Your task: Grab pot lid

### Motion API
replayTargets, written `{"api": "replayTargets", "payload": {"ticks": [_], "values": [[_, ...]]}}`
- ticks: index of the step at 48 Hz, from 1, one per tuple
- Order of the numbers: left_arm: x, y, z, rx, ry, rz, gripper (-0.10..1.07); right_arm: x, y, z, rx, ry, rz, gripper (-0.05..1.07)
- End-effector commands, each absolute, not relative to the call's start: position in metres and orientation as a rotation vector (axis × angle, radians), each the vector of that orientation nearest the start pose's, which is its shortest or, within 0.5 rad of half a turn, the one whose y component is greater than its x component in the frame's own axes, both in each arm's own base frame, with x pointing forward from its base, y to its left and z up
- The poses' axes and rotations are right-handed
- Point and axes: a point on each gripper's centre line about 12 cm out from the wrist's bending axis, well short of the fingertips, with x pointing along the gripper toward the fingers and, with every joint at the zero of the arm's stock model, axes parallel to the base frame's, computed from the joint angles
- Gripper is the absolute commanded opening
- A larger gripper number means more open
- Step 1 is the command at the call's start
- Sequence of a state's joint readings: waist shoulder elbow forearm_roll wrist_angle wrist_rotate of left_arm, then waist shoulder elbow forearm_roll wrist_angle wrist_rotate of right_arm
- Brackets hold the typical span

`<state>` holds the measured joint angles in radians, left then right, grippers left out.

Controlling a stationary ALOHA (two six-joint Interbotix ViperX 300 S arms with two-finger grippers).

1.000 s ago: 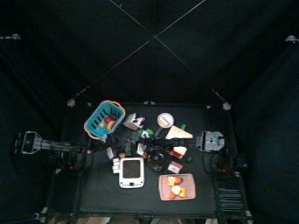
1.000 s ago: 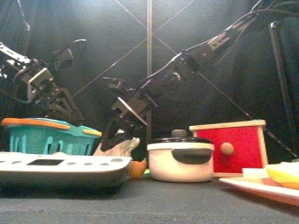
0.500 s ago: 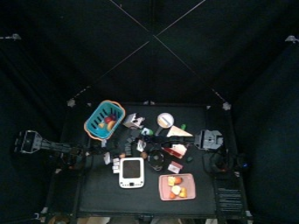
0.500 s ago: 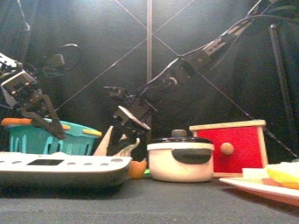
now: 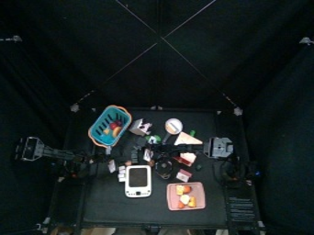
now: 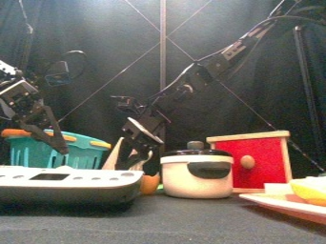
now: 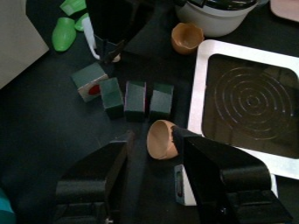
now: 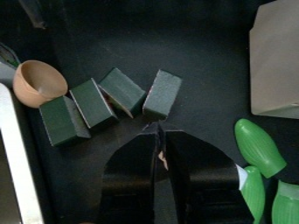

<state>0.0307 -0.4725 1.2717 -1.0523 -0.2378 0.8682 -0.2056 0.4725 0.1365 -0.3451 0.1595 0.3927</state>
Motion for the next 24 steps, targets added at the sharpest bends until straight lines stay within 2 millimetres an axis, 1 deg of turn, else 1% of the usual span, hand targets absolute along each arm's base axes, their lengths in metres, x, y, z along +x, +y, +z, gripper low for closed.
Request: {"api": "replayTargets", "payload": {"ticks": [1, 13, 24], "values": [[0.218, 0.032, 0.137, -0.103, 0.642, 0.289, 0.8, 0.518, -0.117, 0.138, 0.106, 0.687, -0.268, 0.51], [0.217, 0.033, 0.136, -0.105, 0.646, 0.292, 0.8, 0.528, -0.122, 0.135, 0.104, 0.676, -0.274, 0.51], [0.216, 0.032, 0.135, -0.104, 0.652, 0.293, 0.8, 0.529, -0.124, 0.135, 0.099, 0.679, -0.277, 0.51]]}}
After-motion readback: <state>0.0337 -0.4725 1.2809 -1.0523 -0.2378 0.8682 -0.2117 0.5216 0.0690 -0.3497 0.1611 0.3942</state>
